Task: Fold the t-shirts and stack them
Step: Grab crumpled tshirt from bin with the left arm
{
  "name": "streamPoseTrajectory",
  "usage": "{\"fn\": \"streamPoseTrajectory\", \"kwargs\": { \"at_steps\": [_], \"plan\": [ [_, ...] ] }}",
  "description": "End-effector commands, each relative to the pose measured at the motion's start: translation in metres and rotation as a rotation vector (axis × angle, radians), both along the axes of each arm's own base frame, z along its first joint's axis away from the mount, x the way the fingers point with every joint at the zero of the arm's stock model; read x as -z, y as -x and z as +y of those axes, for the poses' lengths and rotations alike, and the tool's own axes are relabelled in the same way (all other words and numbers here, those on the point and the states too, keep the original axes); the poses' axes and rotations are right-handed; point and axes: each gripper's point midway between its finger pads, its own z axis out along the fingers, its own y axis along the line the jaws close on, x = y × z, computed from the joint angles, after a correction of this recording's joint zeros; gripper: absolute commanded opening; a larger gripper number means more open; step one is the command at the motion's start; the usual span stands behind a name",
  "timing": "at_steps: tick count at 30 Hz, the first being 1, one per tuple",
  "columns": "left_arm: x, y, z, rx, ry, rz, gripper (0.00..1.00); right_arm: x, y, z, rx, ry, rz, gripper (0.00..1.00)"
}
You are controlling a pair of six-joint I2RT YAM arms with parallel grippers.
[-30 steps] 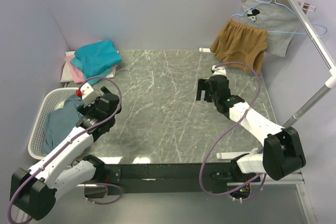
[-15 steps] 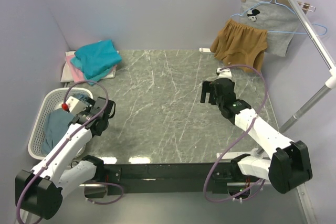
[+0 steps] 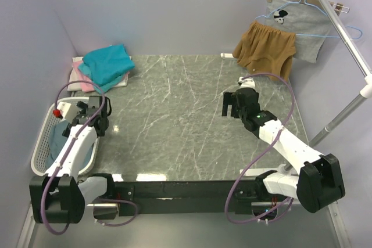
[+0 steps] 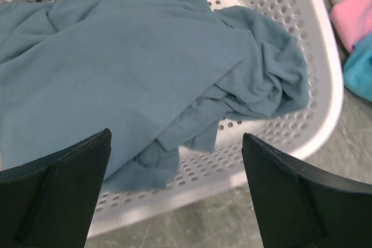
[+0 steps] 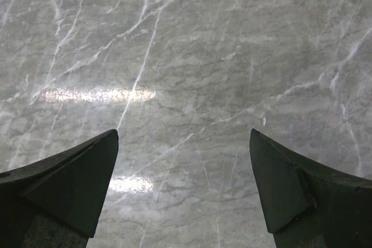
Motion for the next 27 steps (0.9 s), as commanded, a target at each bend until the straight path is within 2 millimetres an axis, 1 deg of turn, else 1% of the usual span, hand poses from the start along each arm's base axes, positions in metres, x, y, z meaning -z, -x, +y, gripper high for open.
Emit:
{"fn": "streamPoseTrajectory", "kwargs": {
  "at_steps": [1, 2, 3, 4, 5, 6, 7, 9, 10, 13, 15, 16, 19, 21, 22, 23, 24, 25, 26, 27],
  "plan": [
    [0.012, -0.017, 0.01, 0.017, 0.053, -0.015, 1.0, -0.017, -0.011, 0.007, -0.022, -0.014, -0.039, 1.0],
    [0.015, -0.018, 0.012, 0.014, 0.067, -0.014, 0.99, -0.013, -0.012, 0.009, -0.028, -0.011, -0.025, 1.0],
    [0.02, -0.02, 0.009, 0.023, 0.104, -0.013, 0.99, -0.012, -0.013, 0.01, -0.03, -0.008, -0.013, 1.0],
    [0.027, -0.017, 0.012, 0.018, 0.127, 0.0, 0.99, -0.016, -0.016, 0.013, -0.039, -0.018, -0.014, 1.0],
    [0.029, -0.022, 0.011, 0.028, 0.138, -0.016, 0.99, -0.013, -0.017, 0.014, -0.042, -0.013, 0.001, 1.0],
    [0.033, -0.023, 0.01, 0.037, 0.155, -0.015, 0.99, -0.015, -0.019, 0.016, -0.046, -0.015, 0.003, 1.0],
    [0.041, -0.02, 0.014, 0.024, 0.167, 0.003, 0.99, -0.016, -0.02, 0.017, -0.051, -0.019, 0.002, 1.0],
    [0.049, -0.023, 0.017, 0.025, 0.191, 0.014, 0.99, -0.017, -0.021, 0.019, -0.055, -0.024, 0.004, 1.0],
    [0.057, -0.024, 0.018, 0.018, 0.217, 0.036, 0.99, -0.018, -0.022, 0.02, -0.061, -0.028, 0.002, 1.0],
    [0.072, -0.024, 0.02, 0.001, 0.243, 0.076, 0.99, -0.016, -0.024, 0.024, -0.078, -0.033, 0.01, 1.0],
    [0.077, -0.025, 0.021, -0.005, 0.248, 0.095, 0.99, -0.012, -0.024, 0.026, -0.082, -0.033, 0.023, 1.0],
    [0.084, -0.024, 0.022, -0.014, 0.26, 0.114, 0.99, -0.01, -0.025, 0.027, -0.083, -0.034, 0.03, 1.0],
    [0.096, -0.024, 0.021, -0.017, 0.289, 0.123, 0.99, -0.005, -0.024, 0.028, -0.087, -0.034, 0.041, 1.0],
    [0.099, -0.025, 0.018, 0.01, 0.298, 0.118, 0.88, -0.003, -0.023, 0.027, -0.084, -0.033, 0.042, 1.0],
    [0.098, -0.027, 0.019, 0.015, 0.295, 0.109, 0.78, -0.003, -0.023, 0.026, -0.083, -0.033, 0.04, 1.0],
    [0.096, -0.027, 0.019, 0.023, 0.291, 0.105, 0.71, -0.003, -0.023, 0.026, -0.083, -0.031, 0.039, 1.0],
    [0.091, -0.027, 0.019, 0.028, 0.281, 0.092, 0.62, 0.0, -0.022, 0.026, -0.084, -0.03, 0.043, 1.0],
    [0.088, -0.028, 0.02, 0.032, 0.274, 0.075, 0.33, 0.0, -0.022, 0.025, -0.081, -0.03, 0.041, 1.0],
    [0.085, -0.03, 0.019, 0.042, 0.274, 0.057, 0.11, 0.001, -0.022, 0.026, -0.085, -0.03, 0.041, 1.0],
    [0.081, -0.03, 0.019, 0.054, 0.269, 0.037, 0.01, 0.002, -0.021, 0.026, -0.086, -0.033, 0.042, 1.0]
  ]
}}
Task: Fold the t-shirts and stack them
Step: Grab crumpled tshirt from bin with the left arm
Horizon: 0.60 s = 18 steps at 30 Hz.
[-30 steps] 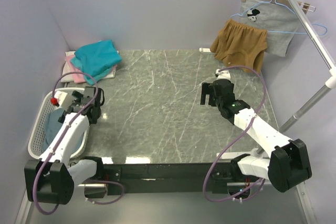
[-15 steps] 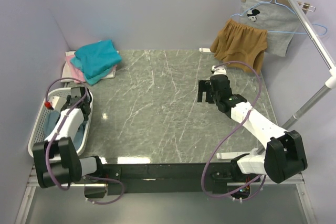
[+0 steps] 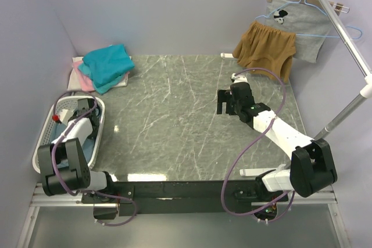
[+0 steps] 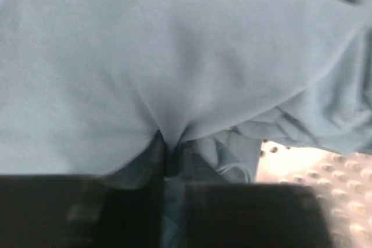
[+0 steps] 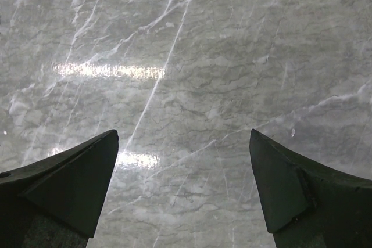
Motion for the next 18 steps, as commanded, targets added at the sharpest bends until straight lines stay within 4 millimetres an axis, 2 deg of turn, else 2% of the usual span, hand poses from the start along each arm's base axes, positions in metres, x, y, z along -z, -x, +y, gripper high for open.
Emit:
{"fn": "streamPoseTrajectory", "kwargs": {
  "at_steps": [1, 5, 8, 9, 11, 12, 14, 15, 17, 18],
  "plan": [
    [-0.02, -0.019, -0.005, 0.061, 0.003, -0.143, 0.01, -0.01, -0.008, 0.004, -0.014, -0.009, -0.044, 1.0],
    [-0.032, -0.025, -0.01, 0.102, 0.011, -0.166, 0.01, -0.007, -0.009, 0.008, -0.025, -0.023, -0.038, 1.0],
    [-0.068, -0.036, -0.01, 0.141, -0.016, -0.249, 0.01, -0.005, -0.01, 0.011, -0.033, -0.036, -0.038, 1.0],
    [-0.095, -0.043, -0.008, 0.159, -0.046, -0.306, 0.01, -0.004, -0.01, 0.012, -0.039, -0.038, -0.038, 1.0],
    [-0.124, -0.046, -0.005, 0.16, -0.075, -0.349, 0.01, -0.002, -0.012, 0.016, -0.049, -0.057, -0.043, 1.0],
    [-0.157, -0.047, -0.003, 0.179, -0.107, -0.369, 0.01, -0.001, -0.012, 0.02, -0.063, -0.067, -0.041, 1.0],
    [-0.19, -0.042, 0.005, 0.158, -0.17, -0.385, 0.01, 0.003, -0.012, 0.028, -0.088, -0.098, -0.025, 1.0],
    [-0.225, -0.038, 0.009, 0.156, -0.216, -0.433, 0.01, 0.003, -0.012, 0.031, -0.091, -0.112, -0.02, 1.0],
    [-0.261, -0.035, 0.012, 0.156, -0.272, -0.499, 0.01, 0.002, -0.01, 0.035, -0.107, -0.133, -0.025, 1.0],
    [-0.295, -0.034, 0.01, 0.185, -0.314, -0.568, 0.01, -0.002, -0.008, 0.036, -0.114, -0.145, -0.034, 1.0]
  ]
}}
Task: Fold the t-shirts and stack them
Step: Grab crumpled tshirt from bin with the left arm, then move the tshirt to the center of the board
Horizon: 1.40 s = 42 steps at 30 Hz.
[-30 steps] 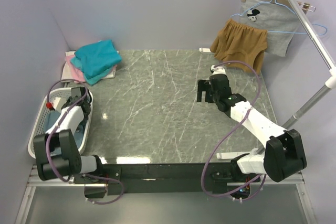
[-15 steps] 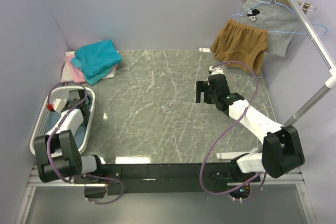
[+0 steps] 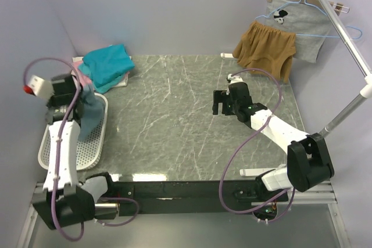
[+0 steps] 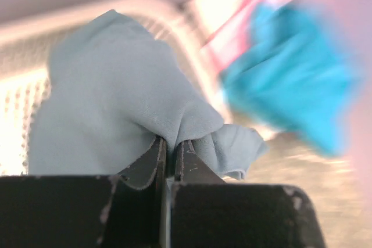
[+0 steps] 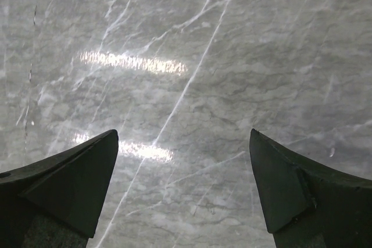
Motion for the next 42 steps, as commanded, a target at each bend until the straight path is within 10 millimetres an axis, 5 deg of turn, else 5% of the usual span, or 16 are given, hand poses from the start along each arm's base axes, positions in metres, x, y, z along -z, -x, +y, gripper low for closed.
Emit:
{"fn": "streamPoseTrajectory", "kwargs": {
  "at_steps": [1, 7, 10, 13, 19, 22, 26, 27, 30, 32, 35, 42],
  "plan": [
    [-0.122, 0.007, -0.003, 0.071, -0.154, -0.24, 0.01, -0.012, 0.0, 0.014, -0.041, -0.076, -0.045, 1.0],
    [-0.203, -0.018, -0.052, 0.388, -0.186, -0.482, 0.01, -0.021, 0.004, 0.011, -0.032, -0.092, -0.08, 1.0],
    [-0.231, -0.029, -0.102, 0.687, -0.18, -0.585, 0.01, -0.022, 0.007, 0.007, -0.014, -0.097, -0.094, 1.0],
    [-0.234, -0.03, -0.16, 1.028, -0.106, -0.624, 0.01, -0.022, 0.011, 0.0, 0.02, -0.084, -0.105, 1.0],
    [-0.168, -0.026, -0.267, 1.432, 0.03, -0.526, 0.01, -0.033, 0.015, -0.01, 0.061, -0.085, -0.154, 1.0],
    [-0.128, -0.003, -0.331, 1.688, 0.125, -0.476, 0.01, -0.036, 0.015, -0.014, 0.08, -0.079, -0.161, 1.0],
    [-0.052, 0.021, -0.401, 1.894, 0.27, -0.318, 0.41, -0.047, 0.015, -0.017, 0.098, -0.089, -0.201, 1.0],
    [-0.034, 0.025, -0.409, 1.904, 0.27, -0.249, 0.63, -0.052, 0.016, -0.015, 0.081, -0.103, -0.217, 1.0],
    [0.017, -0.007, -0.409, 1.745, 0.181, -0.071, 0.99, -0.066, 0.018, -0.008, 0.038, -0.131, -0.253, 1.0],
    [0.043, -0.038, -0.39, 1.575, 0.112, 0.023, 0.99, -0.073, 0.02, -0.003, 0.002, -0.142, -0.261, 1.0],
    [0.054, -0.064, -0.373, 1.434, 0.087, 0.04, 0.99, -0.08, 0.023, 0.006, -0.054, -0.158, -0.251, 1.0],
    [0.087, -0.075, -0.345, 1.264, 0.065, 0.153, 0.99, -0.059, 0.04, 0.053, -0.283, -0.189, -0.067, 1.0]
  ]
}}
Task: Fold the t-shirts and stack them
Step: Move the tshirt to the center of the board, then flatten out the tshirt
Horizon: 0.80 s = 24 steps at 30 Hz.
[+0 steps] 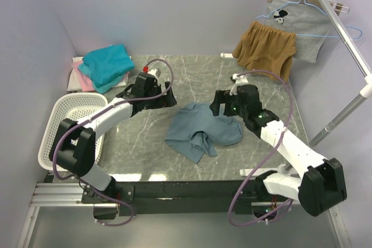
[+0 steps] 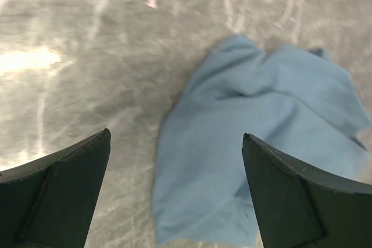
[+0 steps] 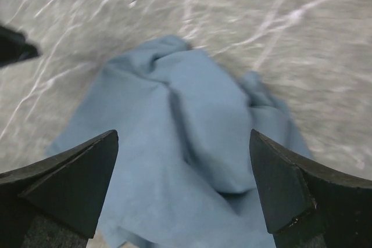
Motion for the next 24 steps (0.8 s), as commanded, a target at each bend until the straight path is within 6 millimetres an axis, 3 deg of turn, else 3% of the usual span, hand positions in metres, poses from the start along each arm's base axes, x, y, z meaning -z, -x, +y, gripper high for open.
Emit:
{"fn": "streamPoseTrajectory", "kwargs": {
  "at_steps": [1, 6, 7, 12, 17, 18, 19, 23, 24],
  "plan": [
    [0.002, -0.018, 0.015, -0.137, -0.043, -0.008, 0.99, -0.001, 0.015, 0.038, -0.19, -0.007, 0.077, 1.0],
    [0.027, -0.006, 0.017, -0.145, -0.026, 0.066, 0.99, 0.017, 0.033, 0.066, -0.299, 0.073, 0.173, 1.0],
    [0.037, 0.004, 0.013, -0.123, -0.008, 0.102, 0.99, 0.026, 0.047, 0.073, -0.333, 0.117, 0.211, 1.0],
    [0.056, 0.021, 0.006, -0.076, 0.034, 0.15, 0.99, 0.06, 0.049, 0.051, -0.219, 0.366, 0.255, 1.0],
    [0.072, 0.036, -0.008, 0.006, 0.058, 0.208, 0.97, 0.083, 0.044, 0.027, -0.11, 0.503, 0.297, 0.97],
    [0.074, 0.037, -0.009, 0.015, 0.057, 0.213, 0.93, 0.085, 0.043, 0.025, -0.104, 0.521, 0.302, 0.91],
    [0.077, 0.038, -0.01, 0.026, 0.055, 0.219, 0.91, 0.087, 0.04, 0.02, -0.074, 0.542, 0.302, 0.7],
    [0.083, 0.04, -0.018, 0.059, 0.081, 0.237, 0.71, 0.077, 0.03, 0.026, -0.051, 0.513, 0.273, 0.24],
    [0.082, 0.04, -0.022, 0.076, 0.094, 0.242, 0.52, 0.068, 0.025, 0.032, -0.047, 0.489, 0.245, 0.11]
  ]
}}
